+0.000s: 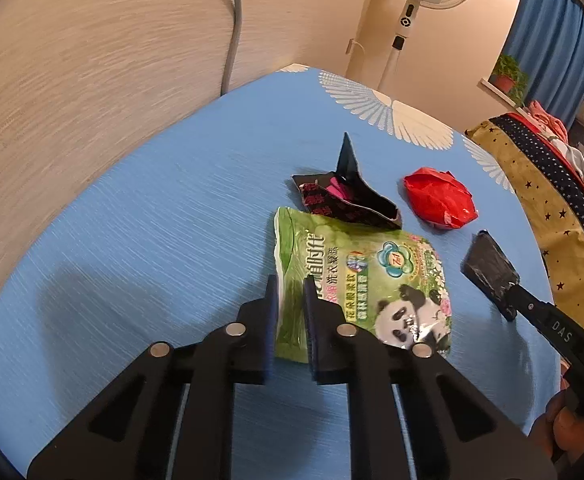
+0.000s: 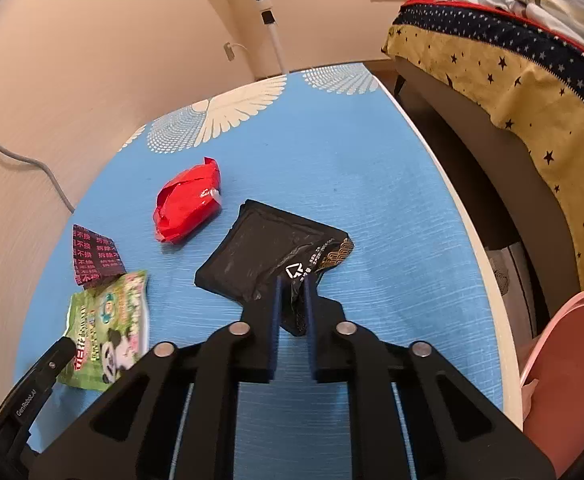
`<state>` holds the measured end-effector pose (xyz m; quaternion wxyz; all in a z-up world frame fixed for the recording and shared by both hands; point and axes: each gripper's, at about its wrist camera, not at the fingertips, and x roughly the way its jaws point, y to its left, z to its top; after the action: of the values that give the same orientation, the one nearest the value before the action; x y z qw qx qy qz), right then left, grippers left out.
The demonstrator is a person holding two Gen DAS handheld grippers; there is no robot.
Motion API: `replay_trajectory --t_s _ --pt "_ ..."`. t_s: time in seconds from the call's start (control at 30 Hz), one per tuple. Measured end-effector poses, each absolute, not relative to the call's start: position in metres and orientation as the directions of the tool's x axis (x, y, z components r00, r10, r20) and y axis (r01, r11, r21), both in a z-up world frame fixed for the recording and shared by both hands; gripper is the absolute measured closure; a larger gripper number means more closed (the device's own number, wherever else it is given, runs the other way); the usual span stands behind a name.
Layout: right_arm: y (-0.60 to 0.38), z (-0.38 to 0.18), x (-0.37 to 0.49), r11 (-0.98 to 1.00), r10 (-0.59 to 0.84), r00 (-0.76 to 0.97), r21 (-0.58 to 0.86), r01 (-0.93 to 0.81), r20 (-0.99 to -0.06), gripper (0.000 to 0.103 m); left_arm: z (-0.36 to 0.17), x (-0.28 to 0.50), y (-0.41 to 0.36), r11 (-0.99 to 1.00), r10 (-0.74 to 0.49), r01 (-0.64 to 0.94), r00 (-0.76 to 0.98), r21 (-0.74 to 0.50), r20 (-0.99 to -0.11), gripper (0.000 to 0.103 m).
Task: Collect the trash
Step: 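Grasp the black pouch with the right tool while the left tool grasps the green snack bag, then carry the black pouch over the pink bin with the right tool while the left tool carries the green bag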
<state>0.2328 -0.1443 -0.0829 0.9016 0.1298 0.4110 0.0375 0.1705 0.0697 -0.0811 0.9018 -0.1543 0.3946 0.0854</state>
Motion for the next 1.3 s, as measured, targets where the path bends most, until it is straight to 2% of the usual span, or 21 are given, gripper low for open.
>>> replay_trajectory --t_s 0.07,0.47,0.9,1.3 --pt "-0.146 -0.082 0.231 0.96 0.184 0.668 0.278 0.035 -0.721 0.098 -0.079 0.17 0.07 0.938 0.029 -0.272 0.679 -0.215 -0.733 0.093" --pt "-0.157 -0.06 0.206 0.954 0.184 0.728 0.298 0.029 -0.66 0.099 -0.06 0.158 0.061 0.946 -0.008 -0.218 0.724 -0.239 -0.69 0.099" --pt "-0.184 -0.027 0.167 0.96 0.14 0.775 0.278 0.047 -0.616 0.099 -0.029 0.132 0.051 0.953 -0.06 -0.141 0.779 -0.268 -0.624 0.101" --pt "-0.206 0.013 0.119 0.975 0.081 0.815 0.216 0.054 -0.573 0.099 0.01 0.104 0.029 0.973 -0.088 -0.046 0.833 -0.227 -0.547 0.101"
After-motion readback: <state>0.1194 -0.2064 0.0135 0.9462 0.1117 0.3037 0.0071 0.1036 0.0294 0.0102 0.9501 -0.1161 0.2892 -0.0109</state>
